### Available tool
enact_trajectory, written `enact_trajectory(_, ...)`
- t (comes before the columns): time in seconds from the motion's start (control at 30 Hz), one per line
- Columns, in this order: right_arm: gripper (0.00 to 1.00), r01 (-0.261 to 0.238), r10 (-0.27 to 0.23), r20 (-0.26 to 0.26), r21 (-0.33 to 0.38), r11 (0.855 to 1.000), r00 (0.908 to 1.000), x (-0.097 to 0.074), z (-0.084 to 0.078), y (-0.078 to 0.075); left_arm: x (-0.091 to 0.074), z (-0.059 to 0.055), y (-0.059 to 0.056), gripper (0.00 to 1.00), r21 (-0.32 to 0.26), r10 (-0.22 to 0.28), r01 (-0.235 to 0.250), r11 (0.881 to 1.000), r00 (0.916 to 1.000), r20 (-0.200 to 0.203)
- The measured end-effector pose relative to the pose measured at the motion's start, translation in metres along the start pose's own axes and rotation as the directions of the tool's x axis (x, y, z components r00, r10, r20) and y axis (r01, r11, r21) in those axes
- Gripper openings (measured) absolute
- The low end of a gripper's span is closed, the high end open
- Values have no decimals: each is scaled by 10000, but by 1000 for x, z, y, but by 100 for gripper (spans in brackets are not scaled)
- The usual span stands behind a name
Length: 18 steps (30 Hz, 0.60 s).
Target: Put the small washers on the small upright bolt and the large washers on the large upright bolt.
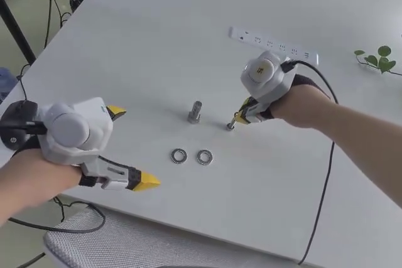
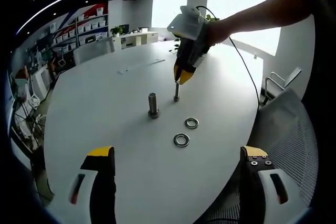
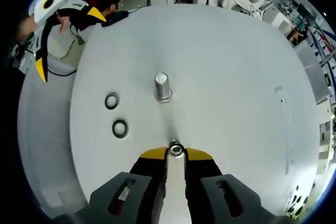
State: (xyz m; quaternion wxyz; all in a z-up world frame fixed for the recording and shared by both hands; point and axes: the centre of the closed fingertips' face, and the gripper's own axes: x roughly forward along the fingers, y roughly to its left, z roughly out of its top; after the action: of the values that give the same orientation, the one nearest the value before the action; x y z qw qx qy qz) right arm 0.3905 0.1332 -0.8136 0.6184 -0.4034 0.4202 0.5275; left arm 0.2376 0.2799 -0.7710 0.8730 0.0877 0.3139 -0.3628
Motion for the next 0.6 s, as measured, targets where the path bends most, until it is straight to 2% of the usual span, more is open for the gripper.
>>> enact_trajectory(0.17, 12, 38, -44, -216, -282, 9996, 9998, 5, -2, -2, 0, -3, -2, 99, 5, -86, 86, 10000, 9999, -114)
enact_trajectory(0.6, 12, 0, -8, -255, -314, 9995, 9997, 5, -3, 0, 1, -8, -3, 96, -81, -127, 126, 9999, 9998, -168)
